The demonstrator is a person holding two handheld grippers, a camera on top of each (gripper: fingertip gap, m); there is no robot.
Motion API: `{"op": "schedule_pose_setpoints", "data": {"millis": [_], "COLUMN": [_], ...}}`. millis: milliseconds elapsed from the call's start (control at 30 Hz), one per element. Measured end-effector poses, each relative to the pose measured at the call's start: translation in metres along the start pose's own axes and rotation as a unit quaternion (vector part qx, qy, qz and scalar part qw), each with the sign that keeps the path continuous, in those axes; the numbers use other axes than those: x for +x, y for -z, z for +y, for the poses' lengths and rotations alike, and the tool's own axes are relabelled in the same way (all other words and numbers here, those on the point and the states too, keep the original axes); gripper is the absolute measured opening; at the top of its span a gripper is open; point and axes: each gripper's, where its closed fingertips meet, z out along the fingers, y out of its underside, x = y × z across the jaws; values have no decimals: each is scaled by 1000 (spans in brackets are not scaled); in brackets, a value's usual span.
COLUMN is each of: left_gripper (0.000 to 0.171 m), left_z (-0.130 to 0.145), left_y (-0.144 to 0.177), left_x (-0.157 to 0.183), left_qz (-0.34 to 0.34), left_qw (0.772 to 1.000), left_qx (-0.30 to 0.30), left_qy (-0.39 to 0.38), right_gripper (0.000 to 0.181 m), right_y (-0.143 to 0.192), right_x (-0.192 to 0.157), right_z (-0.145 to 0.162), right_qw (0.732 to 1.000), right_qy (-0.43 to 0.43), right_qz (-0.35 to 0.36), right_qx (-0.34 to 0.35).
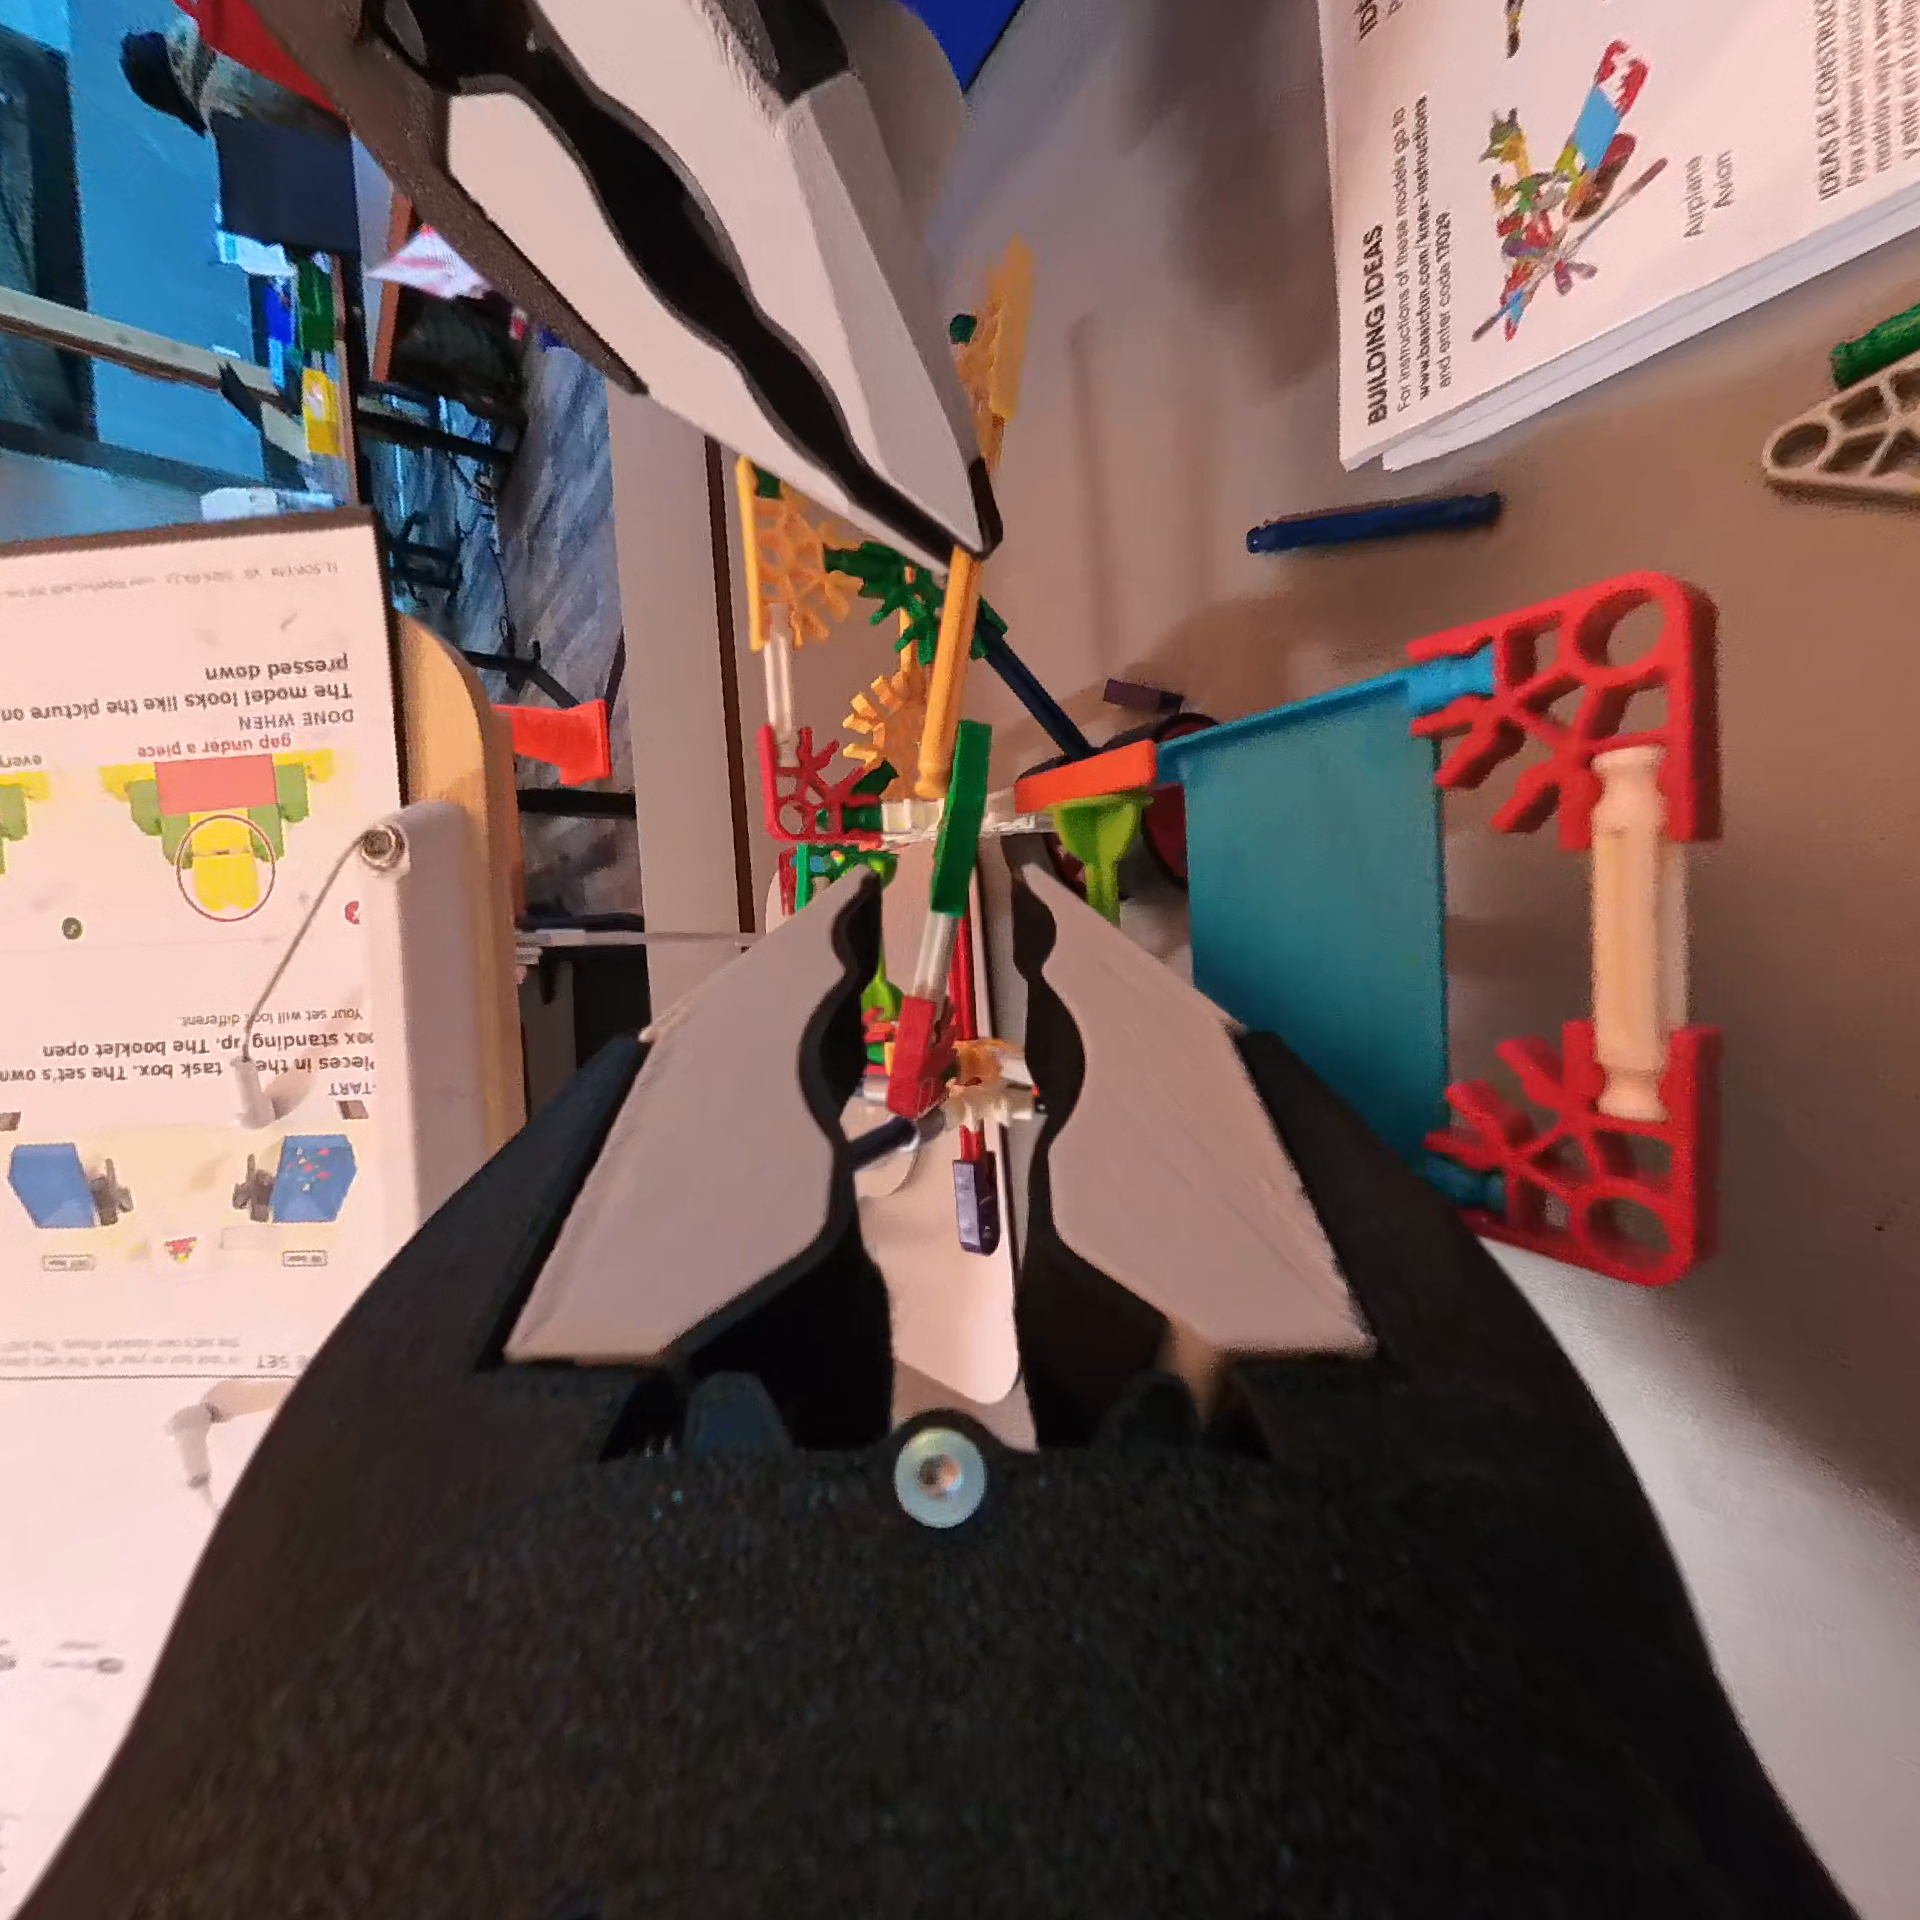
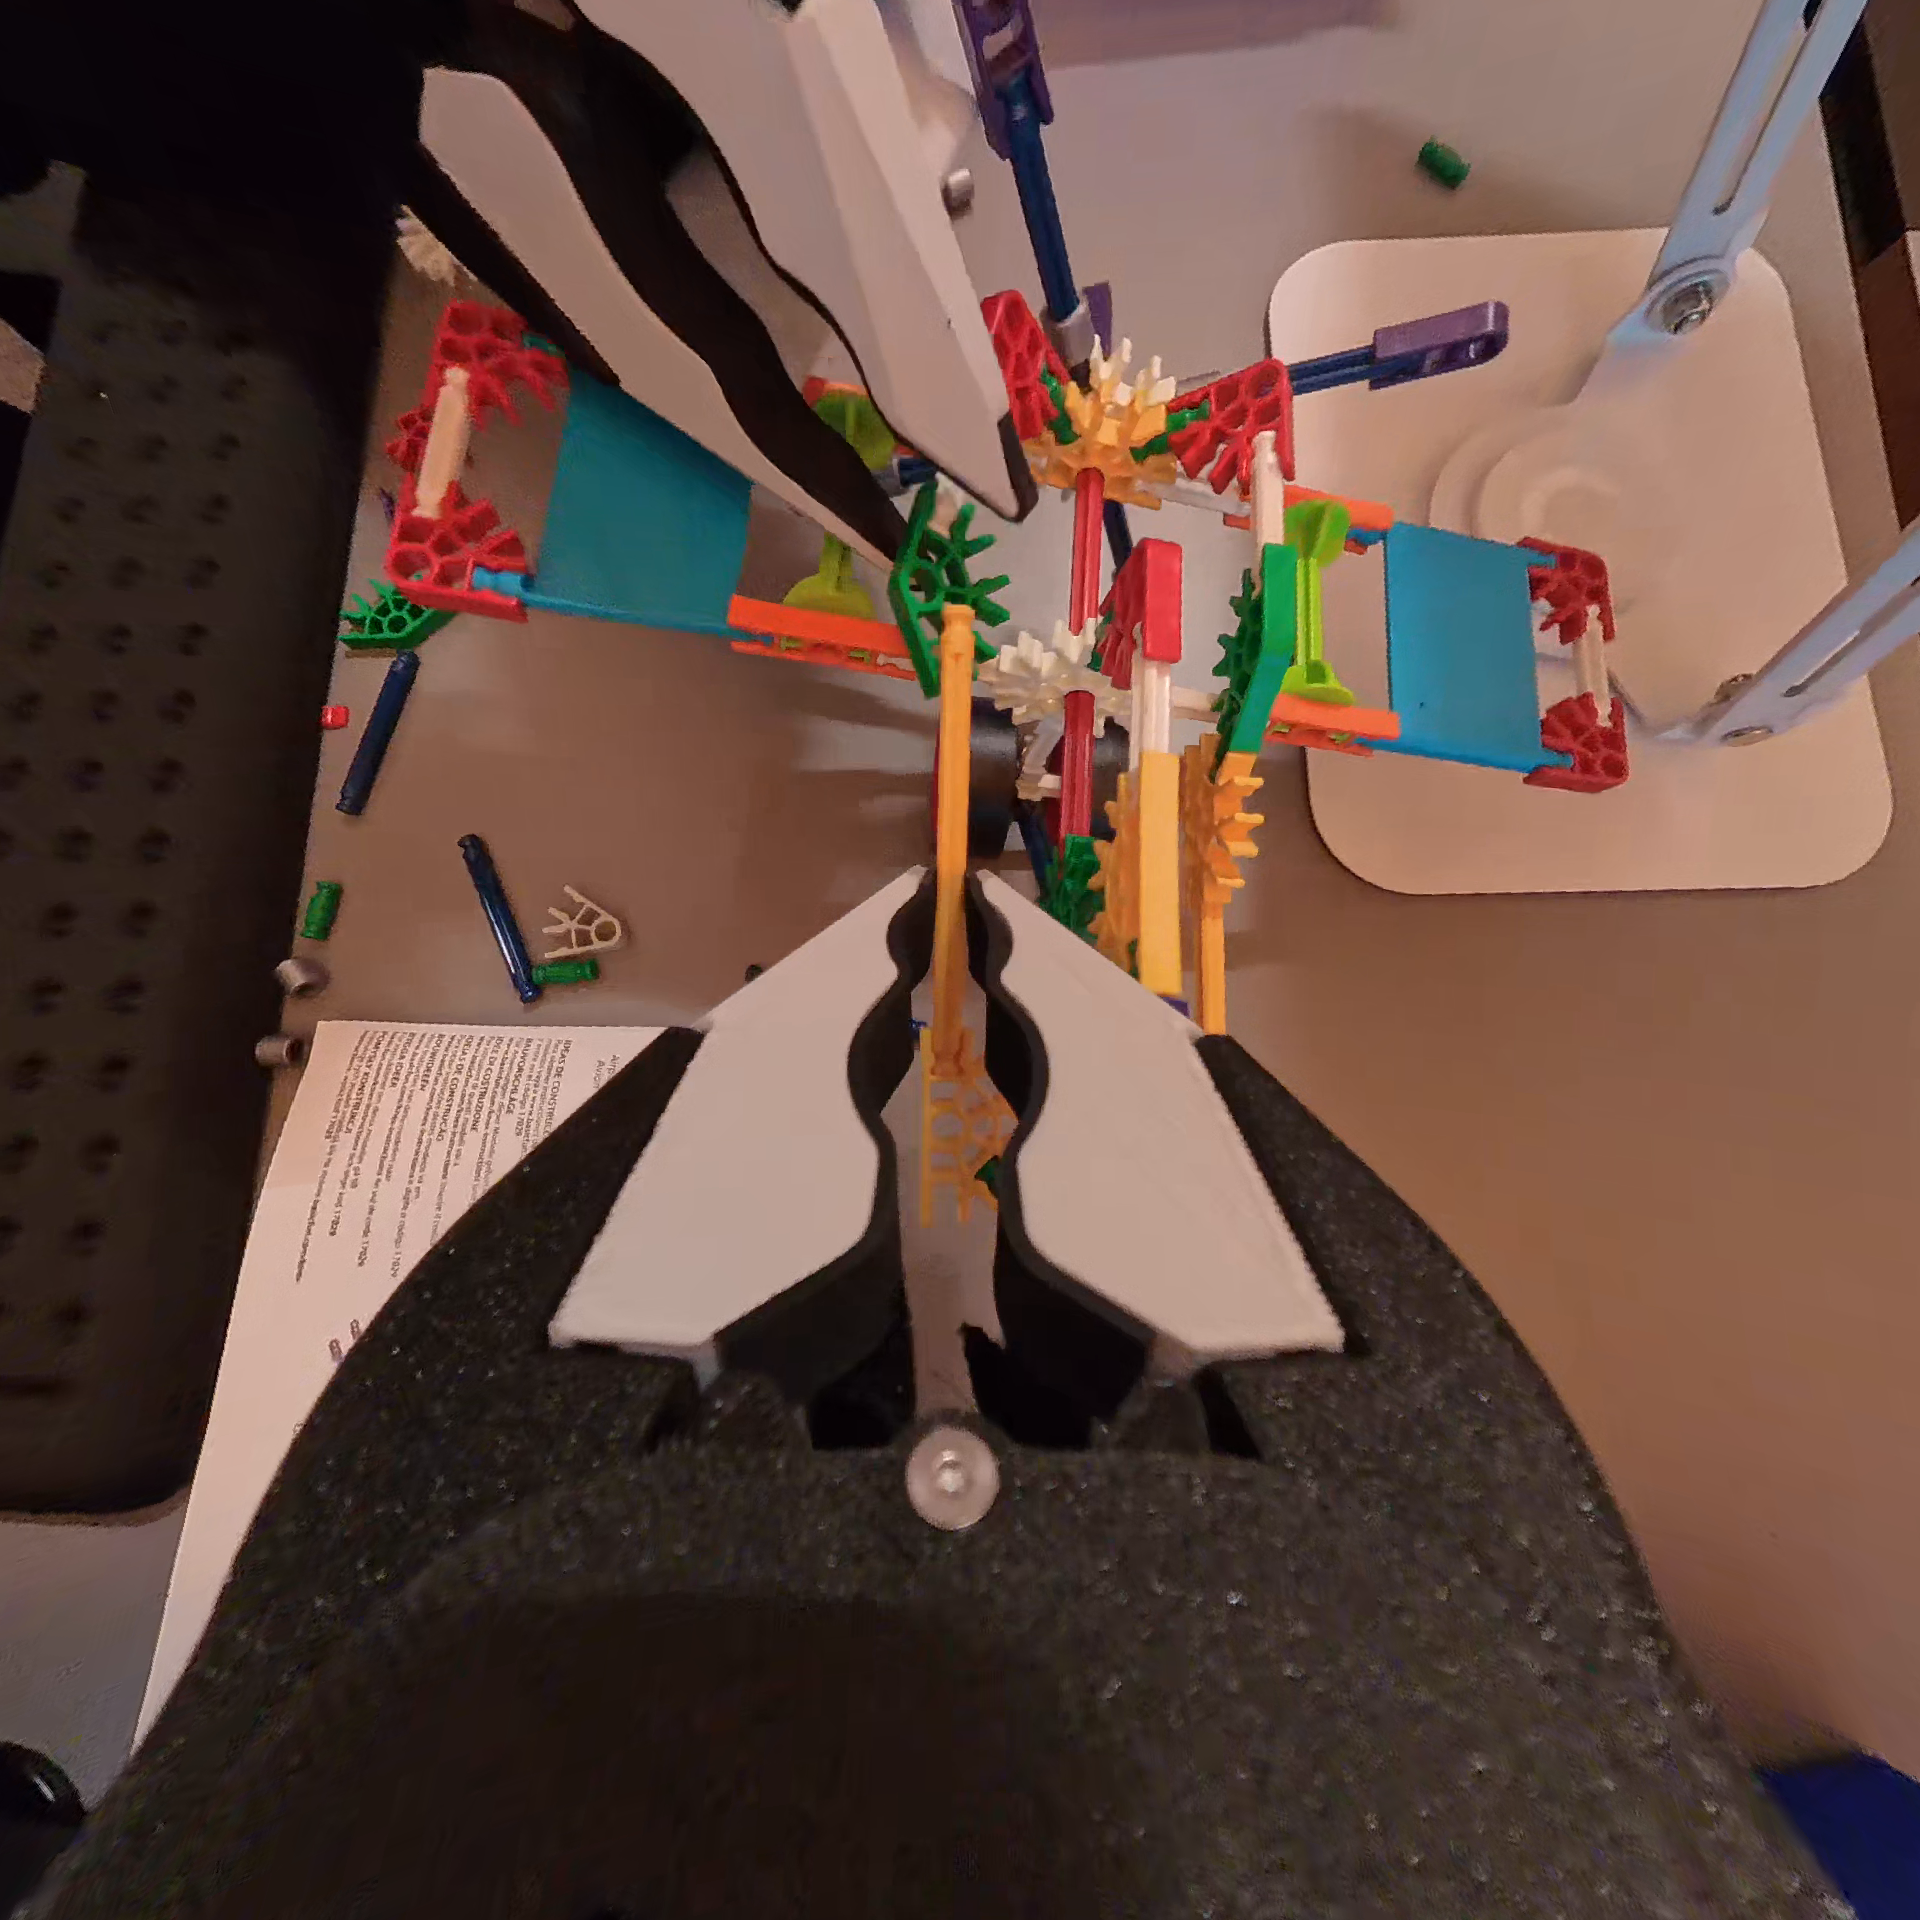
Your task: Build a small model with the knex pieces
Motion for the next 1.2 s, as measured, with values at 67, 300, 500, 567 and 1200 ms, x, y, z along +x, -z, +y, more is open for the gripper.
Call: {"op": "schedule_pose_setpoints", "data": {"millis": [67,300,500,567,1200], "left_gripper": [26,27,23,19,8], "left_z": [-5,-12,-14,-14,-18], "left_y": [0,-3,-4,-8,9], "left_x": [0,6,9,10,15], "left_qz": [-1,12,26,20,-30], "left_qw": [1000,999,998,997,997], "left_qx": [-2,-34,-59,-71,43], "left_qy": [-1,-7,1,-6,-48], "right_gripper": [5,5,5,5,5], "right_y": [0,-2,-2,-2,4], "right_x": [0,1,0,0,-20], "right_z": [0,3,1,2,-12], "right_qw": [1000,1000,1000,1000,996], "right_qy": [-1,1,3,5,85], "right_qz": [1,7,3,4,5], "right_qx": [-1,-10,-5,-8,9]}}
